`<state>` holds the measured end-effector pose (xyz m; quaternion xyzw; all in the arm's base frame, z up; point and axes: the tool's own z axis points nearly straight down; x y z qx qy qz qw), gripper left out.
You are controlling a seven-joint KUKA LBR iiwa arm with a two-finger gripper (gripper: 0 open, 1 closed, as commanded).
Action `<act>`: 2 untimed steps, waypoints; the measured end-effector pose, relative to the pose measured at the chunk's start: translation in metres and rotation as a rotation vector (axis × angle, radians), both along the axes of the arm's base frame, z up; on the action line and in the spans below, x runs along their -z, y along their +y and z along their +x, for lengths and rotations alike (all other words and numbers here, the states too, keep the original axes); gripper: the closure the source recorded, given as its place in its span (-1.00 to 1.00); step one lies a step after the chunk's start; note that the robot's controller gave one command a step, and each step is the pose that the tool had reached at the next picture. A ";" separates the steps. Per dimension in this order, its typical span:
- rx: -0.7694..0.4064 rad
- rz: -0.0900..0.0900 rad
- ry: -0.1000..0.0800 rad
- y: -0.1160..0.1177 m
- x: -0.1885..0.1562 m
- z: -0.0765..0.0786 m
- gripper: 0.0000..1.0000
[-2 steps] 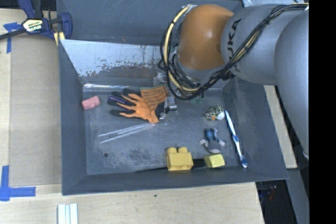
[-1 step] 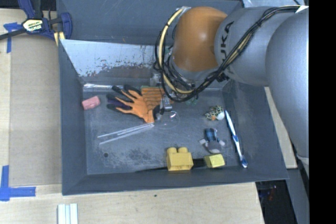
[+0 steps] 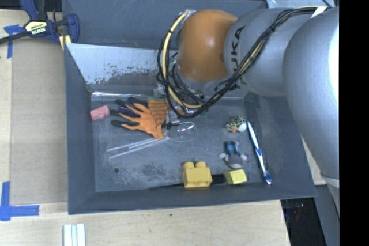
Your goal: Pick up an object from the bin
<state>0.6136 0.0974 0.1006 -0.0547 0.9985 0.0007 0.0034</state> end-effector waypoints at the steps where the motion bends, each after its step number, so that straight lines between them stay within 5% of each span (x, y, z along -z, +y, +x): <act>1: 0.006 -0.002 -0.005 -0.001 0.031 0.009 -1.00; 2: -0.021 0.001 -0.012 -0.011 0.027 0.006 1.00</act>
Offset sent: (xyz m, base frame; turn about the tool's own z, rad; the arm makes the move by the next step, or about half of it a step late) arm 0.0030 -0.0112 -0.0306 -0.0237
